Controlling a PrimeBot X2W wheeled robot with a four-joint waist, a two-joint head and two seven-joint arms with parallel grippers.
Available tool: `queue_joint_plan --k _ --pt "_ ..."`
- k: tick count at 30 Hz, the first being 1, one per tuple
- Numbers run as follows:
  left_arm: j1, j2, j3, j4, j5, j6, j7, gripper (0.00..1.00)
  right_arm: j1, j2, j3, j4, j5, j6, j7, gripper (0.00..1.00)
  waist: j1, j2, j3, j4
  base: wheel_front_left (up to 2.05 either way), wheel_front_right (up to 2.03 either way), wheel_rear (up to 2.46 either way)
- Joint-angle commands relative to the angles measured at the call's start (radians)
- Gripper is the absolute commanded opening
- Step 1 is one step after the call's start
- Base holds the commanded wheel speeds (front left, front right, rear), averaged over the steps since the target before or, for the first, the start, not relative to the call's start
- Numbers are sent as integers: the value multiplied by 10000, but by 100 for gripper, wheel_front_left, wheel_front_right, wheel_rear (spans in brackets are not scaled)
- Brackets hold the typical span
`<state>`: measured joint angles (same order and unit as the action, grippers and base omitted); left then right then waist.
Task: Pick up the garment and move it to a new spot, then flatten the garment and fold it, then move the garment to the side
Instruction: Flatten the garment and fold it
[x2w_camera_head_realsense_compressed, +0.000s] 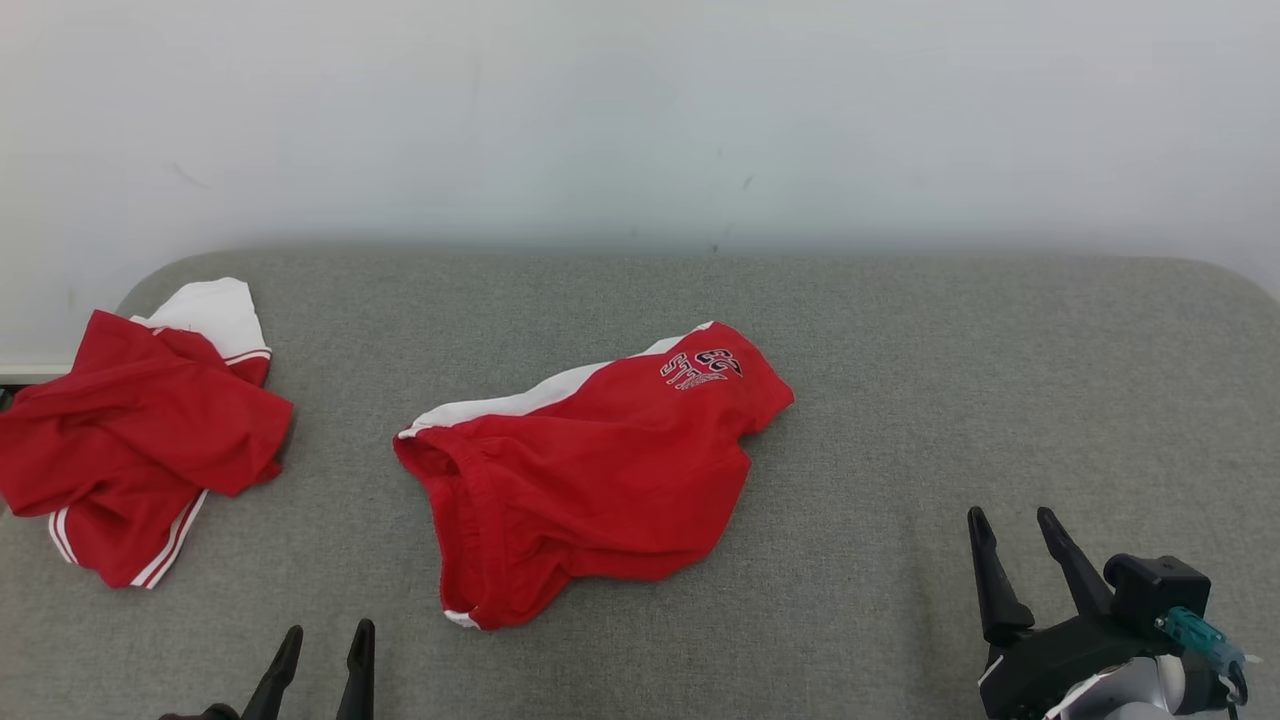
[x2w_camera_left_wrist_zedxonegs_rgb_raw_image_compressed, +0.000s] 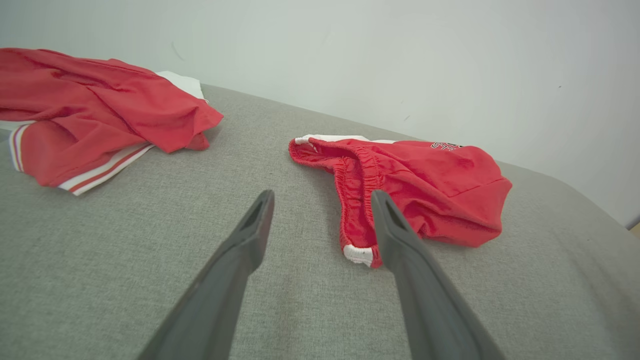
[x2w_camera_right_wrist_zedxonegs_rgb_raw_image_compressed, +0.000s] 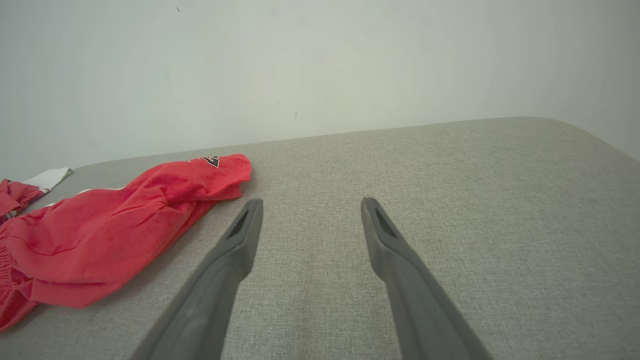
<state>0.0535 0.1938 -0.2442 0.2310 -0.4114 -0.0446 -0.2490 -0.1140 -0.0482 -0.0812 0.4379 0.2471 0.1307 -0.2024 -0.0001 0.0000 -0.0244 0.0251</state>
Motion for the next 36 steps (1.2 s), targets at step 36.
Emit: queue_joint_plan --k 36 --pt "-3929 33 -856 434 -616 -500 3177 100 -2933 -15 -116 -887 -316 0 5409 100 1 0 1816 592 0 0 0"
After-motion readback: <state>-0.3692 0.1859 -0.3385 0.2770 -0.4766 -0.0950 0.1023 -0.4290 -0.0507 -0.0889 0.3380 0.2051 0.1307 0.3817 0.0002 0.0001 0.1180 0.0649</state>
